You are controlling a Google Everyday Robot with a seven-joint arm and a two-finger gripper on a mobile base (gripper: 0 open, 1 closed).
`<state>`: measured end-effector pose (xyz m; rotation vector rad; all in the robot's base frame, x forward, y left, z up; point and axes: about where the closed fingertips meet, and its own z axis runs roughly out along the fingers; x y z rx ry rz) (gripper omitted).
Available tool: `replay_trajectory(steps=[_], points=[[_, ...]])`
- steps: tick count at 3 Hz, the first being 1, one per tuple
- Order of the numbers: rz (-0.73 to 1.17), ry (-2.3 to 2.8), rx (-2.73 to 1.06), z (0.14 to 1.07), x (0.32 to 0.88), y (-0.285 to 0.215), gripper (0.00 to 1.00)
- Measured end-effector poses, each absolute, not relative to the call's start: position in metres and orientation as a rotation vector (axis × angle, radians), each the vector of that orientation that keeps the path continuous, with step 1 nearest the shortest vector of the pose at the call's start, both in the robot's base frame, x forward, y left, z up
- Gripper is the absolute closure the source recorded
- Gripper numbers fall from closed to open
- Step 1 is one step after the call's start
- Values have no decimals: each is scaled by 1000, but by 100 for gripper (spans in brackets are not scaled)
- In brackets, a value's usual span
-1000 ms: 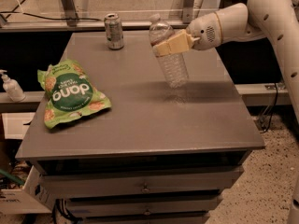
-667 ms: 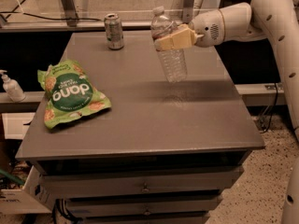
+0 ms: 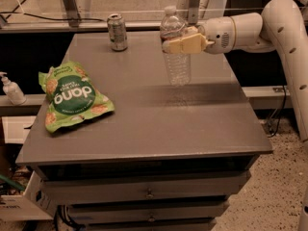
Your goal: Place water bottle upright
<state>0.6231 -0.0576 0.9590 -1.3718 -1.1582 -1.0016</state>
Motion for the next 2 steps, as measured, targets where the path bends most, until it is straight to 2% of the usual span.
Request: replay_trajectory(steps=[2], points=[[-1100,-1148,-1221,952,618,-68,100]])
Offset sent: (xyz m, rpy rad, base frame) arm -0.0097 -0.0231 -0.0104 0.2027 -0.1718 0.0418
